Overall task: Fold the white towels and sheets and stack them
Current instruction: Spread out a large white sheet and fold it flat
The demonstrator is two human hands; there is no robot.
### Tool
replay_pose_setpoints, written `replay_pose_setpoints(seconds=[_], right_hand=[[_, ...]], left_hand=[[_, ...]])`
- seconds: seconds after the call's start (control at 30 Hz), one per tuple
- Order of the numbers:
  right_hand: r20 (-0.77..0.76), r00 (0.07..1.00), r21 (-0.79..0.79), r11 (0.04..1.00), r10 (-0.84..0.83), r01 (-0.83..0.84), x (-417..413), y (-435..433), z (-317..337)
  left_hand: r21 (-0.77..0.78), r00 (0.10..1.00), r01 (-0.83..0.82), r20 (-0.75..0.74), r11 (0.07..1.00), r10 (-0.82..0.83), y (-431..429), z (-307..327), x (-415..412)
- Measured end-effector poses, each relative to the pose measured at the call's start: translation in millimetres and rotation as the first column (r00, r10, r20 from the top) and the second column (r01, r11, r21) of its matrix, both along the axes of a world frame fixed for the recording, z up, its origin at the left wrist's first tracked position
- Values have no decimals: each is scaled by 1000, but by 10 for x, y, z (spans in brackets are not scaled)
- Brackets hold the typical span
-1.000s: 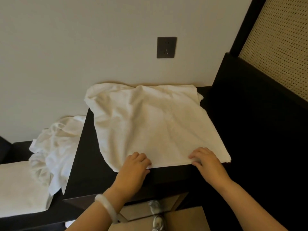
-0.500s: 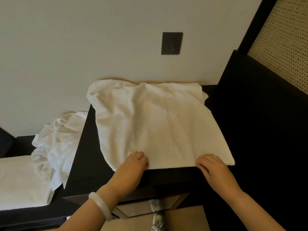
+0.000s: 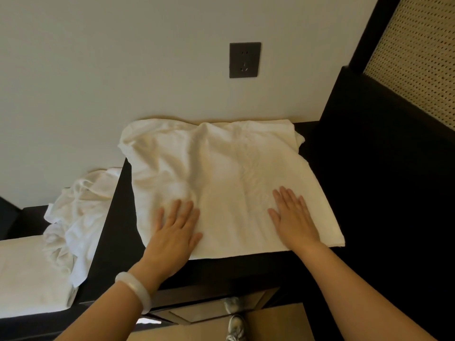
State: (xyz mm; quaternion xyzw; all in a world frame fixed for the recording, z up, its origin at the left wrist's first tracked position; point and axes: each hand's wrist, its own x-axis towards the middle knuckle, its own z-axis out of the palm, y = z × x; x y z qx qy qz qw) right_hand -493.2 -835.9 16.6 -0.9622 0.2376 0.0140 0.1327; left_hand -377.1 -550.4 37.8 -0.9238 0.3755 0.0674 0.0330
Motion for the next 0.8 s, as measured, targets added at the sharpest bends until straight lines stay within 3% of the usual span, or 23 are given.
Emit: replay_pose_setpoints(seconds=[0.13, 0.3, 0.47, 0.53, 0.6, 0.63, 0.7, 0.8], right_hand=[[8, 1000, -37, 999, -16, 16, -179, -189, -124], [-25, 999, -71, 997, -36, 34, -684, -665, -57], [-149, 974, -70, 984, -172, 163, -1200, -1080, 112], [-151, 945, -122, 954, -290, 273, -1214, -1065, 188], [2, 963, -135, 954, -270, 268, -1003, -790, 262], [93, 981, -123, 976, -170, 181, -841, -579, 278], [178, 980, -138, 989, 83, -59, -466, -81, 226], [114, 978, -16, 985, 173, -173, -96, 417, 96]], left_hand=[[28, 999, 25, 24, 999, -26, -145, -58, -113], [-8, 986, 167, -21, 986, -167, -502, 4, -332], [-140, 934, 337, -76, 931, -349, -727, 29, -563], [-285, 976, 188, -54, 940, -212, -630, 42, -585], [-494, 988, -134, -134, 859, 77, -455, 36, -583], [-563, 946, -317, -245, 764, 212, -367, 49, -568], [-557, 779, -619, -524, 554, 344, -231, 76, -501], [-430, 522, -839, -810, 334, 266, -236, 136, -376]])
